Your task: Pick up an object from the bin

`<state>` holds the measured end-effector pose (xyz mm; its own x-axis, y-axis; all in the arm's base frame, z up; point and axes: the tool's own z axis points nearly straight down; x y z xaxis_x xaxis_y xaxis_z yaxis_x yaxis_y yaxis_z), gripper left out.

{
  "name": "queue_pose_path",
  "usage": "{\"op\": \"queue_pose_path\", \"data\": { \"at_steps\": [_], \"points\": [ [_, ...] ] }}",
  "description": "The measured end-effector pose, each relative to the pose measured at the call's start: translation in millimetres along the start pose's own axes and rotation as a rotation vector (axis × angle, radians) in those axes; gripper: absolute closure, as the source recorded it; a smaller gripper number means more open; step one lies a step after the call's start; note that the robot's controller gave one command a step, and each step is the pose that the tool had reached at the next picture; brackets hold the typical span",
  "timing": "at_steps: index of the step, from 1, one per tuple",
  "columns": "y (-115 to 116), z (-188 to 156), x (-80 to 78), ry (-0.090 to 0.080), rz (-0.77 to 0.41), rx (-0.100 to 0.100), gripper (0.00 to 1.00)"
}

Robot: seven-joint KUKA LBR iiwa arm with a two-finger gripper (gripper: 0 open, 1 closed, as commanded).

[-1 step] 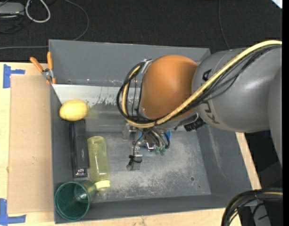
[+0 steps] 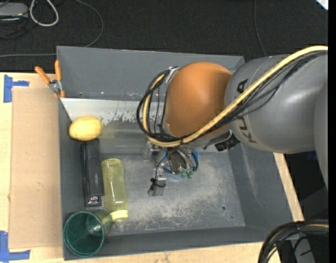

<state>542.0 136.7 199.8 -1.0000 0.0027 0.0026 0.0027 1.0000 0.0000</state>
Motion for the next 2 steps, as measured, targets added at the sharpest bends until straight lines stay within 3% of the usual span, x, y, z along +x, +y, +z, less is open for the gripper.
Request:
{"op": "queue_pose_path", "data": {
  "at_steps": [1,2],
  "points": [
    [55,116,-30.0,-0.018,-0.495,-0.003,0.00],
    [44,97,-21.1,-0.004,-0.487,-0.002,0.00]
  ]
}}
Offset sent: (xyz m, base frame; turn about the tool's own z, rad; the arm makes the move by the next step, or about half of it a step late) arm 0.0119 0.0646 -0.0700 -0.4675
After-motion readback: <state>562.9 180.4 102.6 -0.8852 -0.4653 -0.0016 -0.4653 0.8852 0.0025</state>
